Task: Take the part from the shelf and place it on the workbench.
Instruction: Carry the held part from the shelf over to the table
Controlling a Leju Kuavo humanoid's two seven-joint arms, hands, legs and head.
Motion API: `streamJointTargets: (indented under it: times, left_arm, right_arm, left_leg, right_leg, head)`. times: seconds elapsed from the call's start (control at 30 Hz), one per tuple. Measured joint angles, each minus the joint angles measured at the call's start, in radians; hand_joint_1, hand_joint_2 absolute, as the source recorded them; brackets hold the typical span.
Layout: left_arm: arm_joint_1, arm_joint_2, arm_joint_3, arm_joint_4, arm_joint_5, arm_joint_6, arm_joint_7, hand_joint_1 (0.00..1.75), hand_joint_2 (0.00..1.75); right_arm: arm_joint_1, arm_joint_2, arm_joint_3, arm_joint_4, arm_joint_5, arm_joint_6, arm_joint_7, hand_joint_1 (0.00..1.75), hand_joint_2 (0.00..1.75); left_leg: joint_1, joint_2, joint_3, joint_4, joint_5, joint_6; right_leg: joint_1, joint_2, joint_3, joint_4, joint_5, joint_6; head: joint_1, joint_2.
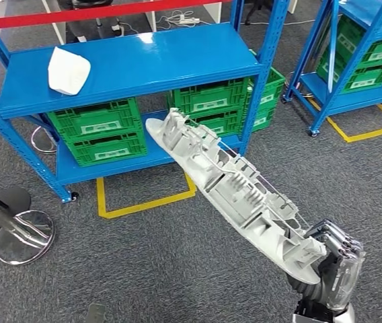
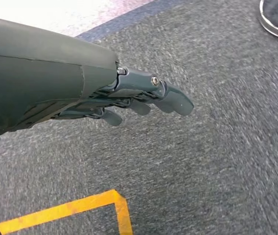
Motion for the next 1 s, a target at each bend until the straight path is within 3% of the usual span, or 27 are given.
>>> streamJointTargets:
  times: [0.03,0.07,0.1,0.17,0.23,0.27,0.37,0.43,0.5,0.53,0.57,0.6,0.63,0.7,0.73,0.8,0.87,0.93,1.0]
  left_arm:
    - [0.001,0.000,0.000,0.000,0.000,0.000,0.000,0.00,1.75]
    - [0.001,0.000,0.000,0.000,0.000,0.000,0.000,0.00,1.75]
    - [0.001,0.000,0.000,0.000,0.000,0.000,0.000,0.00,1.75]
    - [0.000,0.000,0.000,0.000,0.000,0.000,0.000,0.00,1.75]
    - [0.000,0.000,0.000,0.000,0.000,0.000,0.000,0.00,1.75]
    - [0.000,0.000,0.000,0.000,0.000,0.000,0.000,0.00,1.75]
    - [0.000,0.000,0.000,0.000,-0.001,0.000,0.000,0.00,1.75]
    - [-0.001,0.000,0.000,0.000,-0.001,0.000,0.000,0.00,1.75]
    - [0.001,0.000,0.000,0.000,-0.001,0.000,0.000,0.00,1.75]
    - [0.003,0.000,0.000,0.000,-0.001,0.000,0.001,0.00,1.75]
    - [0.004,0.000,0.000,0.000,-0.001,0.000,0.001,0.00,1.75]
    - [0.005,0.000,0.000,0.000,-0.001,0.000,0.001,0.00,1.75]
    - [0.005,0.000,0.000,0.000,-0.001,0.000,0.001,0.00,1.75]
    - [0.005,0.001,0.000,0.000,-0.001,0.000,0.001,0.00,1.75]
    - [0.004,0.001,0.000,0.000,-0.001,0.000,0.001,0.00,1.75]
    - [0.002,0.002,0.000,0.000,-0.001,0.000,0.001,0.00,1.75]
    - [0.001,0.001,0.000,0.000,-0.001,0.000,0.001,0.00,1.75]
    - [0.001,0.000,0.000,0.000,-0.001,0.000,0.001,0.00,1.75]
    - [0.002,-0.001,0.000,0.000,-0.002,0.000,0.001,0.00,1.75]
  right_arm:
    - [0.002,0.000,-0.002,0.000,-0.001,0.000,-0.001,1.75,1.75]
    - [0.005,0.000,-0.005,0.000,-0.002,0.000,-0.001,1.75,1.75]
    - [0.008,0.000,-0.008,0.000,-0.003,0.000,-0.001,1.75,1.75]
    - [0.010,0.000,-0.013,-0.001,-0.004,0.000,-0.002,1.75,1.75]
    - [0.010,0.001,-0.014,-0.002,-0.006,0.000,-0.004,1.75,1.75]
    - [0.010,0.002,-0.016,-0.003,-0.007,0.000,-0.005,1.75,1.75]
    - [0.016,0.005,-0.025,-0.004,-0.014,0.000,-0.007,1.75,1.75]
    - [0.017,0.006,-0.030,-0.004,-0.019,0.000,-0.008,1.75,1.75]
    - [0.018,0.010,-0.036,-0.005,-0.025,0.000,-0.009,1.75,1.75]
    - [0.019,0.012,-0.039,-0.005,-0.027,0.000,-0.009,1.75,1.75]
    - [0.021,0.013,-0.041,-0.005,-0.030,0.000,-0.009,1.75,1.75]
    - [0.023,0.014,-0.044,-0.005,-0.031,0.000,-0.009,1.75,1.75]
    - [0.024,0.014,-0.046,-0.005,-0.032,0.000,-0.009,1.75,1.75]
    - [0.026,0.015,-0.049,-0.005,-0.033,0.000,-0.010,1.75,1.75]
    - [0.026,0.015,-0.050,-0.005,-0.033,0.000,-0.010,1.75,1.75]
    - [0.027,0.017,-0.051,-0.006,-0.033,0.000,-0.010,1.75,1.75]
    - [0.031,0.019,-0.053,-0.006,-0.034,0.000,-0.010,1.75,1.75]
    - [0.032,0.019,-0.055,-0.007,-0.034,0.000,-0.010,1.75,1.75]
    - [0.031,0.019,-0.056,-0.008,-0.034,0.000,-0.011,1.75,1.75]
  left_leg:
    - [-0.001,0.008,0.000,0.000,0.000,0.000]
    - [-0.001,0.016,0.000,0.000,0.000,0.000]
    - [-0.001,0.023,0.000,0.001,-0.001,-0.001]
    - [-0.001,0.035,0.002,0.002,-0.003,-0.005]
    - [-0.006,0.044,0.000,0.009,-0.007,-0.015]
    - [-0.008,0.048,-0.001,0.012,-0.007,-0.020]
    - [-0.007,0.053,-0.004,0.020,-0.014,-0.033]
    - [-0.003,0.029,-0.026,0.075,-0.057,-0.043]
    - [-0.001,0.009,-0.081,0.201,-0.125,-0.048]
    - [-0.001,0.007,-0.108,0.261,-0.147,-0.047]
    - [-0.001,0.006,-0.123,0.294,-0.151,-0.045]
    - [-0.001,0.005,-0.122,0.291,-0.136,-0.042]
    - [-0.002,0.001,-0.102,0.252,-0.104,-0.036]
    - [-0.005,-0.022,-0.038,0.122,-0.036,-0.021]
    - [-0.006,-0.034,-0.012,0.068,-0.020,-0.016]
    - [-0.008,-0.044,0.006,0.023,-0.019,-0.010]
    - [-0.007,-0.033,0.008,0.009,-0.013,-0.008]
    - [-0.003,-0.019,0.011,-0.005,-0.003,-0.003]
    - [-0.003,-0.003,0.010,-0.008,-0.001,0.000]
  right_leg:
    - [-0.002,-0.003,-0.024,0.050,-0.015,0.004]
    - [-0.004,-0.005,-0.032,0.069,-0.013,0.007]
    - [-0.005,-0.008,-0.021,0.049,0.008,0.009]
    - [-0.008,-0.028,0.047,-0.078,0.069,0.011]
    - [-0.005,-0.051,0.105,-0.184,0.099,0.003]
    - [-0.003,-0.055,0.114,-0.202,0.100,-0.004]
    - [0.000,-0.038,0.111,-0.205,0.105,-0.026]
    - [-0.003,-0.027,0.110,-0.208,0.111,-0.038]
    - [0.000,-0.014,0.106,-0.208,0.114,-0.046]
    - [0.002,-0.007,0.105,-0.208,0.115,-0.048]
    - [0.004,0.001,0.103,-0.208,0.116,-0.050]
    - [0.006,0.010,0.103,-0.208,0.117,-0.051]
    - [0.008,0.019,0.103,-0.208,0.118,-0.051]
    - [0.010,0.035,0.104,-0.207,0.120,-0.049]
    - [0.011,0.042,0.101,-0.205,0.121,-0.046]
    - [0.010,0.053,0.093,-0.205,0.126,-0.038]
    - [0.007,0.055,0.085,-0.204,0.128,-0.028]
    - [0.007,0.031,0.059,-0.158,0.096,-0.019]
    - [0.004,0.004,0.004,-0.038,0.029,-0.010]
  head:
    - [0.000,0.000]
    - [0.000,0.000]
    - [0.000,0.000]
    - [0.000,0.000]
    - [0.000,0.000]
    - [0.000,0.000]
    - [-0.002,0.000]
    - [-0.004,0.000]
    - [-0.005,0.000]
    - [-0.005,0.000]
    - [-0.005,0.000]
    - [-0.005,0.000]
    - [-0.005,0.000]
    - [-0.005,0.000]
    - [-0.005,0.000]
    - [-0.005,0.000]
    - [-0.004,0.000]
    - [-0.001,0.000]
    - [0.003,0.000]
